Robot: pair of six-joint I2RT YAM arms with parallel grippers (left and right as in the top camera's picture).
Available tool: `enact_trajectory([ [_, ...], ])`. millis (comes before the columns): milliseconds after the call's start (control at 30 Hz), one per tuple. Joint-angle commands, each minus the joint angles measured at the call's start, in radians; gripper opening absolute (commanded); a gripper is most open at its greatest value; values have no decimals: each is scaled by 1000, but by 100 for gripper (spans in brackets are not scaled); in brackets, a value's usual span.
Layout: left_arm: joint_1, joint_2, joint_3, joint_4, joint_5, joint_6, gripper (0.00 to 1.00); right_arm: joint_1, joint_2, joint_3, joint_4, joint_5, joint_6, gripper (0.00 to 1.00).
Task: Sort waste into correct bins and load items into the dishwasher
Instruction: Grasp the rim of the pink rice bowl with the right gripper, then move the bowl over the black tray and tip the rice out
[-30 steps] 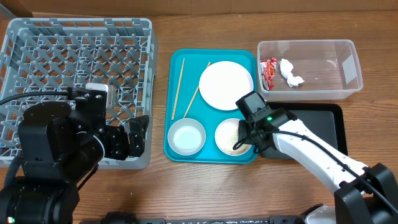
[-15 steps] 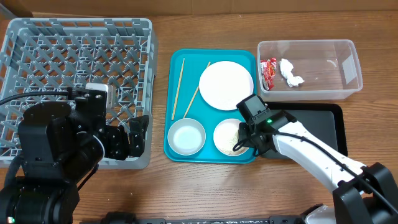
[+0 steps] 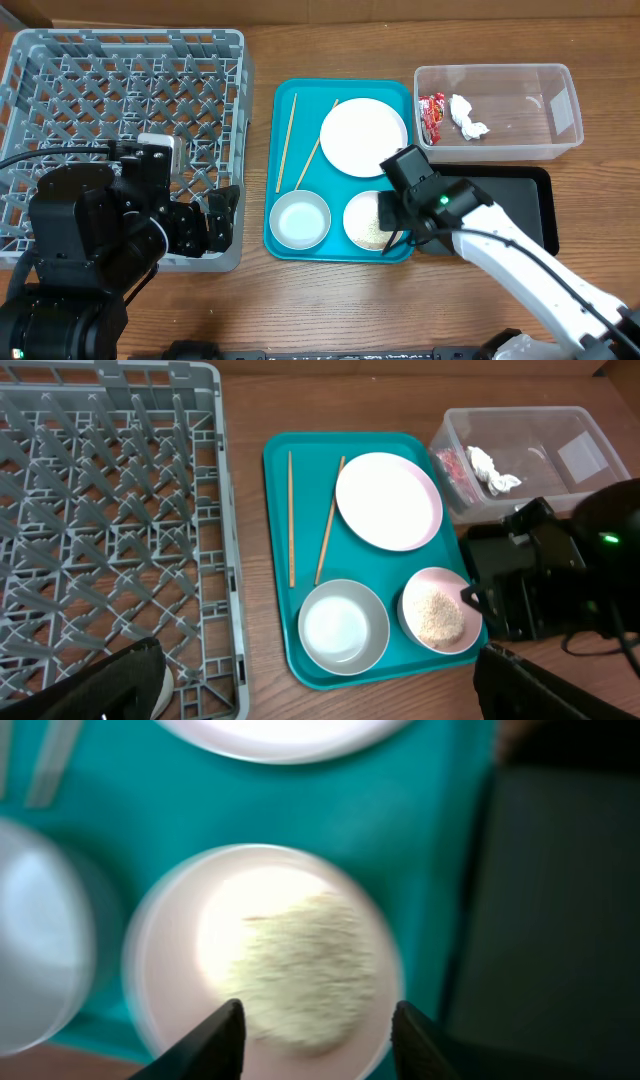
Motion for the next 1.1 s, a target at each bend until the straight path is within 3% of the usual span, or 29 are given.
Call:
enact_trajectory([
  [0, -5, 0, 6, 0, -9, -14, 100, 80, -18, 21, 0, -87, -189, 52],
  [233, -5, 0, 6, 0, -9, -14, 100, 170, 95, 17, 21, -89, -239, 50],
  [433, -5, 0, 6, 0, -9, -14, 100, 174, 214, 17, 57, -88, -290, 39],
  [600, -5, 0, 6, 0, -9, -14, 100, 174, 238, 17, 73, -88, -290, 22],
  [700, -5, 0, 6, 0, -9, -14, 100, 171, 238, 24, 72, -88, -285, 5],
  [1067, -5, 0, 6, 0, -9, -14, 100, 124, 98, 105, 9, -75, -92, 4],
])
